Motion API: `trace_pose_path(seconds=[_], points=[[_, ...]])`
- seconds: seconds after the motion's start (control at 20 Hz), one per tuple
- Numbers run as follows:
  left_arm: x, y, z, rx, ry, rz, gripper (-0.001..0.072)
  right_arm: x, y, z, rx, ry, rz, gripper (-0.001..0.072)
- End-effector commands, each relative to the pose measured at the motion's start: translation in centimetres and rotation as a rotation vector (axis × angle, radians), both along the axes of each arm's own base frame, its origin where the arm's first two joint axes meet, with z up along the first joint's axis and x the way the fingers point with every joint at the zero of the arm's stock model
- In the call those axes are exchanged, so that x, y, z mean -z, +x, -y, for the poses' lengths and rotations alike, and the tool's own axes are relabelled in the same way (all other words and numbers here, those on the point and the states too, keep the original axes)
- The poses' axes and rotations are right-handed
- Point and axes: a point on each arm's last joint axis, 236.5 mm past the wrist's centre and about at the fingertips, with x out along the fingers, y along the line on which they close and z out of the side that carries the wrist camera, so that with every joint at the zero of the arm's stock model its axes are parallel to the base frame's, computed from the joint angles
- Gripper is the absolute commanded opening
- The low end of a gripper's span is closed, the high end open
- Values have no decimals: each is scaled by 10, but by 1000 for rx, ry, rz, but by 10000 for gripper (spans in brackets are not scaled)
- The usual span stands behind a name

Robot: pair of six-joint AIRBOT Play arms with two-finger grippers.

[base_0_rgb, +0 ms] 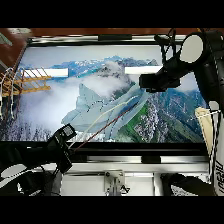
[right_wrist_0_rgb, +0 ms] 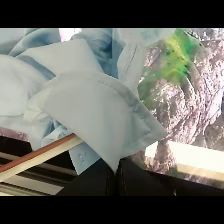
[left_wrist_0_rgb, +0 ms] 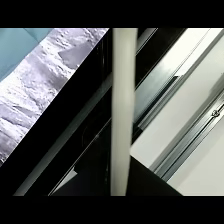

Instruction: Fold the shirts.

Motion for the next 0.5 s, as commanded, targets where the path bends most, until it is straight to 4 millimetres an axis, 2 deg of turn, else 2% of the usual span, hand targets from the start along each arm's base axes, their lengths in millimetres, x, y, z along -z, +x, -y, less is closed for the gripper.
trace_pose_path(seconds=[0.0,0.1,0.25,0.45], points=[[6,5,10,38,2,11,54,-8,-7,-18,-115,-1,32,68],[7,20,27,36,-38,43,55,-22,-13,-40,-235,-6,93,68],[1,35,53,11,-136,78,54,-48,-22,-59,-320,-37,182,68],[-9,56,68,-68,-228,114,55,-78,-45,-84,-398,-36,252,68]])
